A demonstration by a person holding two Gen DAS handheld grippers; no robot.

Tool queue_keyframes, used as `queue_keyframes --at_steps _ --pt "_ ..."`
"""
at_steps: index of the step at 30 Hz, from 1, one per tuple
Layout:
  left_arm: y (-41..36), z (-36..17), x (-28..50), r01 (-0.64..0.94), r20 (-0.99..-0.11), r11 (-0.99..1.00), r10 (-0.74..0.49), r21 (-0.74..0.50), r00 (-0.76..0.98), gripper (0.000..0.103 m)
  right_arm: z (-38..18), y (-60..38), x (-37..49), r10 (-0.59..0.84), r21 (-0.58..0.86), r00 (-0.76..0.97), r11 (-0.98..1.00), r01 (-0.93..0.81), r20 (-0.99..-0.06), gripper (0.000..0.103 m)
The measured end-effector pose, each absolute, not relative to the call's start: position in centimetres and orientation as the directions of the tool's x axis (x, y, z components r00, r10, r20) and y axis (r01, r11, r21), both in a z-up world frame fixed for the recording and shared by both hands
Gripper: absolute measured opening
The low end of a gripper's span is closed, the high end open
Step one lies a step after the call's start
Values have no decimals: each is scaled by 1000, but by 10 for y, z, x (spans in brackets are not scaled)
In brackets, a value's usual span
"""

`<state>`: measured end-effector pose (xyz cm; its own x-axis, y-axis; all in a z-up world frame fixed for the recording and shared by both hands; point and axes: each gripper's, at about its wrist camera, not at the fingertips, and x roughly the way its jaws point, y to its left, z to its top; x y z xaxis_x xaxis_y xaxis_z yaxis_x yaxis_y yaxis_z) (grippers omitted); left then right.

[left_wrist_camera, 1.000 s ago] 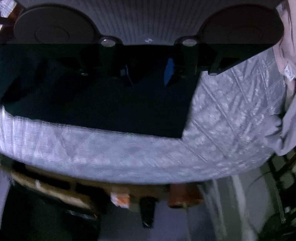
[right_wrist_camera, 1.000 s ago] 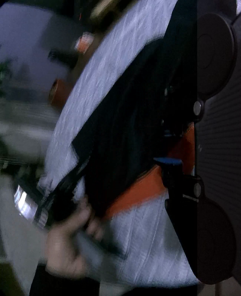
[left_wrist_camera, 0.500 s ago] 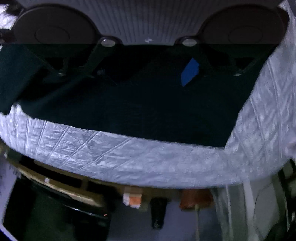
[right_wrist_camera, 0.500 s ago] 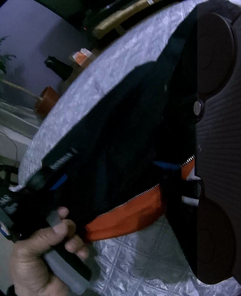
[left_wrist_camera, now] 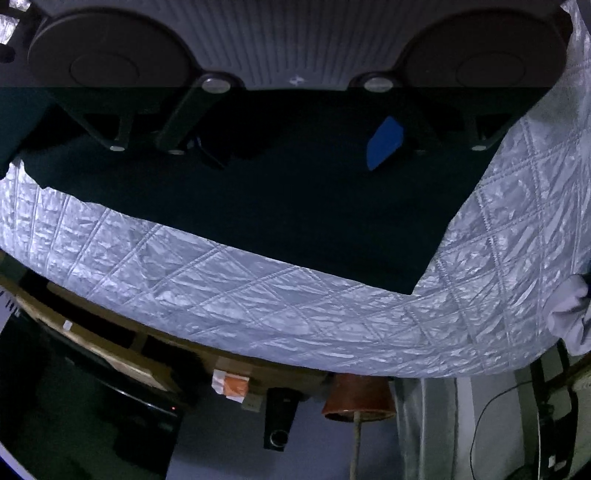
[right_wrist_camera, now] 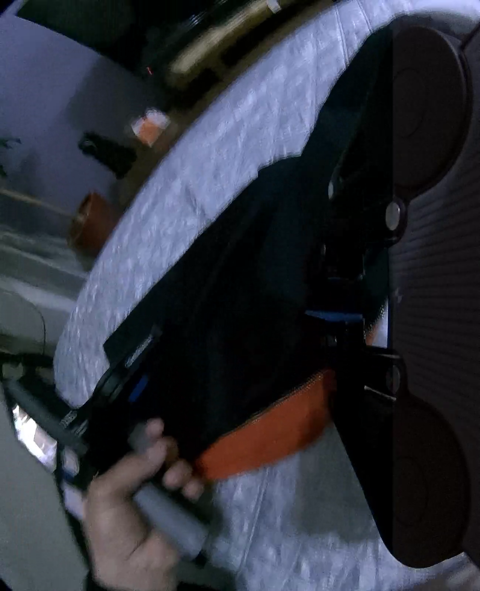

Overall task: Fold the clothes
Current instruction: 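Fold the orange-lined edge over the jacket with the right gripper, then release it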

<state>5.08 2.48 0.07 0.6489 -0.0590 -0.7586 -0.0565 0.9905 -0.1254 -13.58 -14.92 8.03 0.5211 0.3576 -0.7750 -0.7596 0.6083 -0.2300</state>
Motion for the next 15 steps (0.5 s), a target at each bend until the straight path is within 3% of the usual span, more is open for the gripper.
queue_keyframes --at_steps 1,2,3,4,5,6,9,15 --pt "24 -1 53 -56 -757 989 -65 -134 650 78 75 -145 -135 346 -242 512 590 -770 -786 47" --pt "21 -1 55 -47 -754 988 -83 -149 651 78 70 -141 -136 339 -255 508 573 -779 -792 76" --pt "18 -1 57 -37 -752 986 -101 -165 652 78 66 -138 -135 344 -249 497 562 -789 -797 86" --pt "13 -1 56 -16 -750 988 -105 -153 653 77 62 -134 -134 349 -243 485 551 -798 -802 77" --pt "9 -1 56 5 -748 990 -110 -140 655 77 59 -131 -132 354 -235 473 542 -807 -807 13" --pt "4 -1 55 26 -746 991 -114 -128 656 77 59 -131 -130 362 -213 464 555 -804 -808 2" --pt "-2 -6 54 29 -755 999 -48 -38 655 80 61 -131 -126 385 -142 422 577 -804 -821 2" --pt "1 -6 56 -7 -754 1000 -3 -10 657 82 79 -152 -123 455 71 204 518 -852 -867 7"
